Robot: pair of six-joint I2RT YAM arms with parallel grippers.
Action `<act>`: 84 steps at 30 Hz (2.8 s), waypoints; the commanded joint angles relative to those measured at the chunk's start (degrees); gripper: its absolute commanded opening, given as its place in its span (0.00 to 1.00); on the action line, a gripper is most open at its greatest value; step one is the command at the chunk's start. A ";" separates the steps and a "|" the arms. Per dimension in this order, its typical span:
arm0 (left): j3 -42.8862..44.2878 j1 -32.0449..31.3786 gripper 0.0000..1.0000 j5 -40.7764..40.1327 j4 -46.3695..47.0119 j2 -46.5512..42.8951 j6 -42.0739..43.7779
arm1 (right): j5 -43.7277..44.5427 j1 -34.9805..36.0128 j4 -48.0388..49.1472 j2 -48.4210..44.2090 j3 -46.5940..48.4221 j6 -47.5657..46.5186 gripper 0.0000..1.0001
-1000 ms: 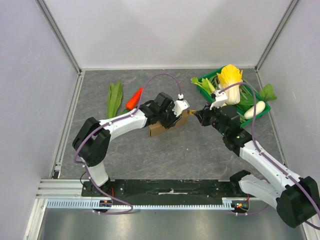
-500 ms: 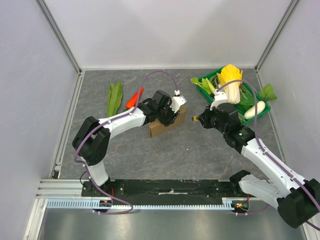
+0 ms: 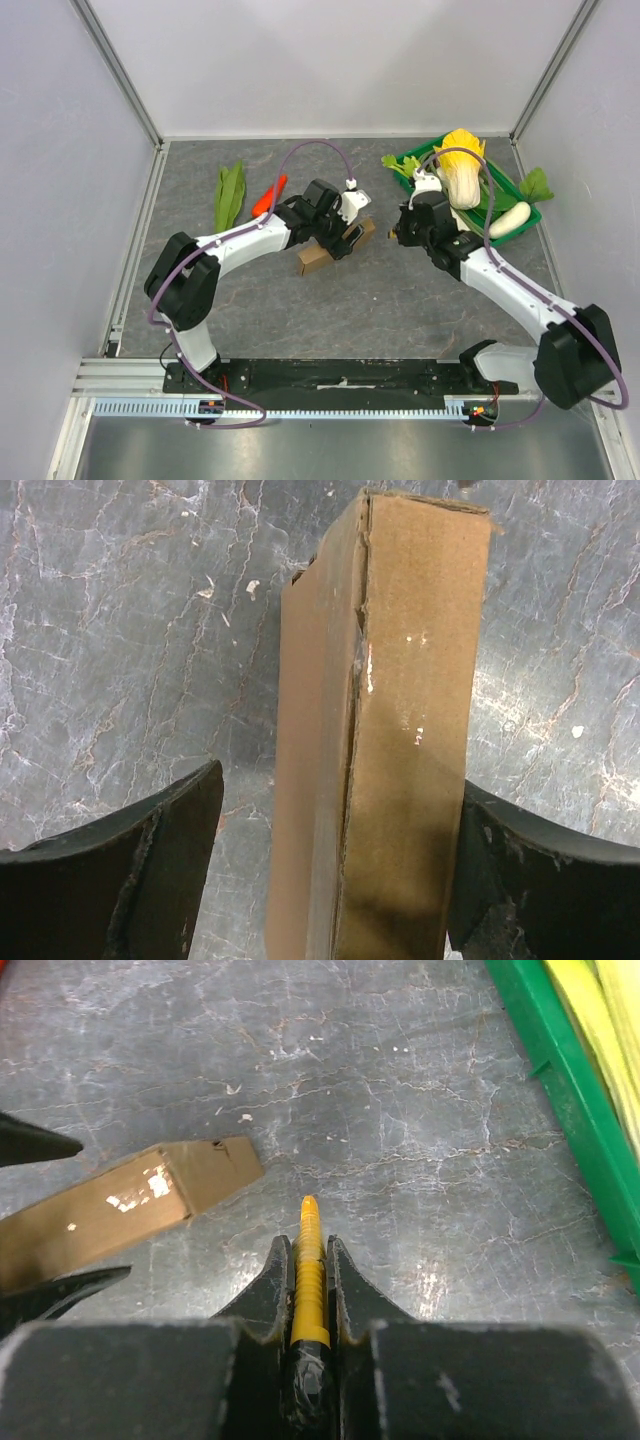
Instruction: Unpack the express box
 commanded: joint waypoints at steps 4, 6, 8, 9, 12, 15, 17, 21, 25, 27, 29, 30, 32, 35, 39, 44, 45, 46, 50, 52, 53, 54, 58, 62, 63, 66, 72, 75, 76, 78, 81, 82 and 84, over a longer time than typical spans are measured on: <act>-1.54 0.30 0.84 0.13 -6.10 0.04 -1.64 | -0.31 -2.47 11.23 8.52 4.04 3.94 0.00; -2.15 0.39 0.82 -0.04 -5.84 0.13 -1.47 | -1.36 -3.36 14.40 11.51 4.22 5.26 0.00; -2.60 0.39 0.80 -0.57 -5.57 0.05 -1.47 | -1.89 -4.50 18.80 13.97 4.13 7.46 0.00; -2.77 0.39 0.79 -0.74 -5.49 -0.04 -1.55 | -3.02 -4.94 20.64 14.59 3.52 8.16 0.00; -3.04 0.39 0.76 -1.27 -5.14 -0.39 -1.82 | -5.83 -6.87 28.98 16.88 1.59 12.20 0.04; -3.04 0.39 0.76 -1.53 -5.05 -0.57 -1.82 | -7.51 -8.54 32.51 19.34 -0.08 15.98 0.09; -2.95 0.39 0.76 -1.62 -5.05 -0.74 -1.82 | -8.05 -9.51 32.70 21.00 -0.87 17.82 0.17; -2.95 0.39 0.76 -1.89 -4.87 -0.66 -1.82 | -7.70 -10.04 32.79 21.89 -3.07 18.71 0.32; -3.04 0.47 0.76 -1.71 -4.96 -0.57 -1.38 | -6.91 -10.04 29.81 20.06 -4.74 18.72 0.45; -3.21 0.39 0.76 -1.62 -4.96 -0.74 -1.20 | -5.33 -10.04 26.84 18.12 -6.24 18.37 0.57; -3.21 0.39 0.77 -1.54 -4.96 -0.92 -1.03 | -3.31 -10.04 24.37 14.17 -7.38 17.40 0.64; -3.13 0.39 0.77 -1.62 -4.96 -1.18 -1.11 | -2.60 -10.04 20.96 12.68 -7.47 16.44 0.69; -2.69 0.47 0.77 -1.45 -5.13 -1.45 -1.03 | -1.46 -10.04 17.43 8.28 -7.21 15.29 0.74; -1.90 0.47 0.78 -0.83 -5.48 -2.50 -1.29 | 1.44 -10.13 8.91 3.01 -5.37 12.31 0.86; -1.89 0.39 0.80 1.97 -5.57 -4.00 -1.12 | 2.33 -10.13 0.81 -1.13 -2.82 8.61 0.94; -4.35 0.30 0.80 2.77 -5.22 -5.22 -0.06 | -6.27 -10.04 2.11 -0.09 -0.10 4.66 0.95; -4.79 0.30 0.80 3.64 -5.22 -5.75 -0.15 | -7.94 -10.04 2.47 0.53 0.26 4.48 0.96; -5.23 0.39 0.80 4.35 -4.44 -6.45 -0.32 | -9.00 -10.04 2.99 1.58 0.61 4.48 0.96; -6.90 0.39 0.83 10.83 -2.85 -11.20 -1.81 | -12.70 -9.95 4.66 3.17 1.84 4.65 0.97; -7.25 0.30 0.90 13.31 -2.15 -14.88 -3.04 | -13.23 -10.04 4.67 3.87 2.37 4.13 0.98; -7.95 0.39 0.91 14.71 -1.19 -16.20 -3.48 | -13.32 -10.04 4.67 4.05 2.90 4.04 0.98; -8.31 0.39 0.92 15.42 -0.83 -18.56 -4.36 | -13.67 -10.04 4.67 4.22 3.07 4.04 0.98; -10.15 0.30 0.93 17.36 -0.04 -23.93 -6.12 | -15.51 -9.95 5.37 5.80 3.69 4.30 0.98; -14.01 0.30 0.93 1.71 0.67 -26.41 -13.82 | -16.83 -8.81 6.51 8.35 4.48 3.51 0.96; -14.89 0.30 0.85 -2.98 0.15 -26.50 -16.56 | -16.75 -7.94 6.42 9.14 4.83 3.25 0.94; -16.39 0.56 0.66 -10.68 -5.98 -26.06 -24.56 | -16.48 -5.65 6.42 13.09 6.76 3.24 0.84; -22.28 1.18 0.41 -14.88 -11.81 -28.16 -40.12 | -8.25 -0.03 2.92 16.35 8.62 4.21 0.44; -25.71 1.62 0.29 -17.61 -12.78 -29.74 -44.61 | -3.57 0.59 1.42 16.70 7.12 4.39 0.31; -26.50 1.70 0.26 -18.06 -13.91 -29.58 -45.40 | -3.30 0.68 0.81 16.97 6.51 4.30 0.29; -26.42 1.97 0.19 -19.28 -15.93 -28.62 -47.08 | -3.47 0.77 -0.08 17.76 6.15 3.78 0.26; -26.41 2.14 0.11 -20.35 -17.88 -27.38 -48.31 | -3.74 1.74 -0.69 18.46 5.36 2.98 0.22; -27.03 2.15 0.11 -19.39 -17.18 -27.12 -47.88 | -4.00 2.08 -1.04 18.73 5.19 2.55 0.22; -26.95 2.49 0.10 -16.40 -15.77 -25.63 -46.03 | -4.70 3.05 -1.40 19.86 5.01 2.28 0.22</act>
